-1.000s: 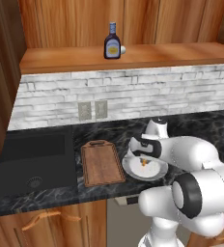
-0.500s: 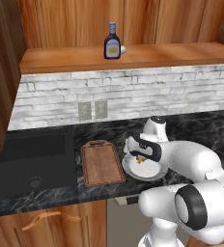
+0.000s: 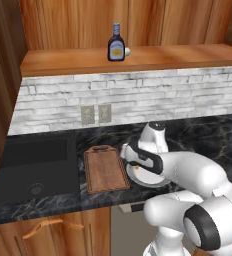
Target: Pick the shrimp from the plate and place it on the cutting board. Then pick the condiment bottle from the cabinet and place it next to the cutting board.
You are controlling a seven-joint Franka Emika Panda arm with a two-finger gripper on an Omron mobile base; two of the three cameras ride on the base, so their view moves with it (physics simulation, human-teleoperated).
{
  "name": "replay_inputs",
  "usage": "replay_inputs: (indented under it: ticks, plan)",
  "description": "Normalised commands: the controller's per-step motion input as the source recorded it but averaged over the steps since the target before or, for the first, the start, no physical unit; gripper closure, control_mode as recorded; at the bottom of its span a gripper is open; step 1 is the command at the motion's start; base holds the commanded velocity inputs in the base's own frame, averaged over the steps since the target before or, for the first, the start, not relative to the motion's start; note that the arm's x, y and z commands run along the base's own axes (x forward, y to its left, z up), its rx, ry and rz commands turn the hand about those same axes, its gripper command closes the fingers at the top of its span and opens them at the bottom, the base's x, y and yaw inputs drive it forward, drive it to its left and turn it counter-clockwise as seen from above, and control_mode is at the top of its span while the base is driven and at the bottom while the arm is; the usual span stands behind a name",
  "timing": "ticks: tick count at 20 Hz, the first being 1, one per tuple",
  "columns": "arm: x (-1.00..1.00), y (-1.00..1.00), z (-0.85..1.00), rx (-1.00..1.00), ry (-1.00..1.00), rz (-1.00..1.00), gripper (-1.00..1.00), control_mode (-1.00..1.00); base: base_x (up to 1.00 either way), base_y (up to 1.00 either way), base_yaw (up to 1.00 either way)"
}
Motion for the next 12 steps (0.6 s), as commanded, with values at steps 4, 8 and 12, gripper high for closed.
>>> replay_inputs:
  ticks: [4, 8, 12]
  plan:
    - [-0.05, 0.39, 0.00, 0.00, -0.07, 0.00, 1.00, -1.00, 0.00, 0.00, 0.00]
    - [-0.05, 0.37, 0.00, 0.00, -0.05, 0.00, 1.00, -1.00, 0.00, 0.00, 0.00]
    - [-0.04, 0.35, 0.00, 0.00, -0.04, 0.00, 1.00, -1.00, 0.00, 0.00, 0.00]
